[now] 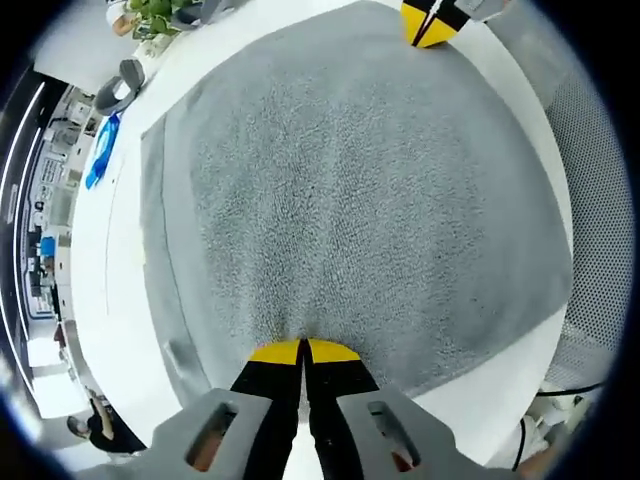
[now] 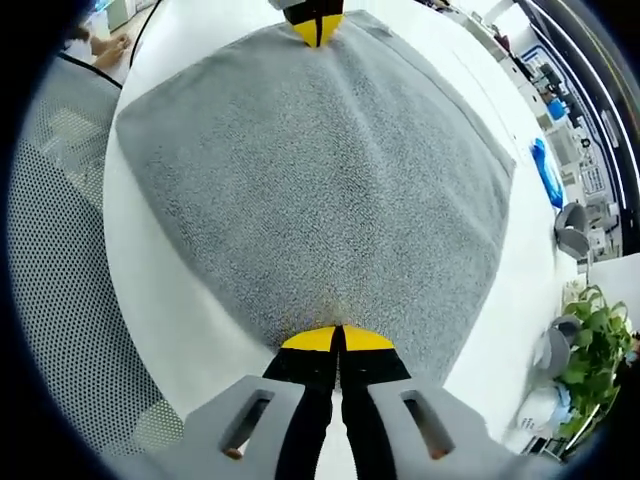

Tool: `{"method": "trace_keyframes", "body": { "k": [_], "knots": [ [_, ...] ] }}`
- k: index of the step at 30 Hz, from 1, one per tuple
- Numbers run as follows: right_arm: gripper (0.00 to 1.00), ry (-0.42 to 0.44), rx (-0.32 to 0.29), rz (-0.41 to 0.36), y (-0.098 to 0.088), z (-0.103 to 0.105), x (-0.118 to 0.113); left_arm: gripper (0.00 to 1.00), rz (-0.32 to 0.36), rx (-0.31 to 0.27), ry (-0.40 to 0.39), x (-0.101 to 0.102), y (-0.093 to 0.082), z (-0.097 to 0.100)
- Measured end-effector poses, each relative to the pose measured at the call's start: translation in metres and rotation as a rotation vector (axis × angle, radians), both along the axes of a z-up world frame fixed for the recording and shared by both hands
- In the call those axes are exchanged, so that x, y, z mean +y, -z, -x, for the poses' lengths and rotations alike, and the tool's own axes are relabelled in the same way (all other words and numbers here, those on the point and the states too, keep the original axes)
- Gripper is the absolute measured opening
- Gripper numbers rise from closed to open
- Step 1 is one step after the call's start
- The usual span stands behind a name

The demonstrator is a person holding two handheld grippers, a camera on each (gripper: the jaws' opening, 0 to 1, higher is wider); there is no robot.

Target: Fold the towel on the table until its edges align and the towel forms a compact rectangular stack.

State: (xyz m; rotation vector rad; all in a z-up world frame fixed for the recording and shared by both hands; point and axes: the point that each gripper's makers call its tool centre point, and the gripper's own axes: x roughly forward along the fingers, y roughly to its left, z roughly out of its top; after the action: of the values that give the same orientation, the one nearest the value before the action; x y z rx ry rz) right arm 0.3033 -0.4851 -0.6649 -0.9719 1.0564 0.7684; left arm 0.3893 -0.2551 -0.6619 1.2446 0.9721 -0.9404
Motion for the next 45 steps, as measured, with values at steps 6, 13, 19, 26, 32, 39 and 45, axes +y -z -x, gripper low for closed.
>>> {"method": "trace_keyframes", "body": {
  "k": [6,13,19,26,32,39,45],
  "knots": [
    [0.00,0.027,0.022,-0.057,0.000,0.009,0.005,0.01,0.005,0.006,-0.016,0.000,0.000,-0.005],
    [0.00,0.035,0.035,-0.100,0.000,0.021,0.011,0.01,0.012,0.015,-0.031,-0.001,0.000,-0.006],
    [0.00,0.040,0.023,-0.115,0.000,0.025,0.013,0.01,0.037,0.030,-0.051,0.000,-0.001,-0.007],
    [0.00,0.080,0.044,-0.193,-0.001,0.028,0.018,0.01,-0.046,-0.054,0.026,0.001,0.000,-0.017],
    [0.00,0.146,0.090,-0.336,-0.002,0.035,0.025,0.01,-0.110,-0.081,0.050,-0.001,0.001,-0.024],
    [0.00,0.125,0.072,-0.383,-0.002,0.045,0.034,0.01,-0.036,-0.072,0.010,0.001,-0.001,-0.029],
    [0.00,0.086,0.060,-0.370,-0.001,0.051,0.042,0.01,-0.007,-0.097,0.001,0.001,0.000,-0.027]
  ]
}}
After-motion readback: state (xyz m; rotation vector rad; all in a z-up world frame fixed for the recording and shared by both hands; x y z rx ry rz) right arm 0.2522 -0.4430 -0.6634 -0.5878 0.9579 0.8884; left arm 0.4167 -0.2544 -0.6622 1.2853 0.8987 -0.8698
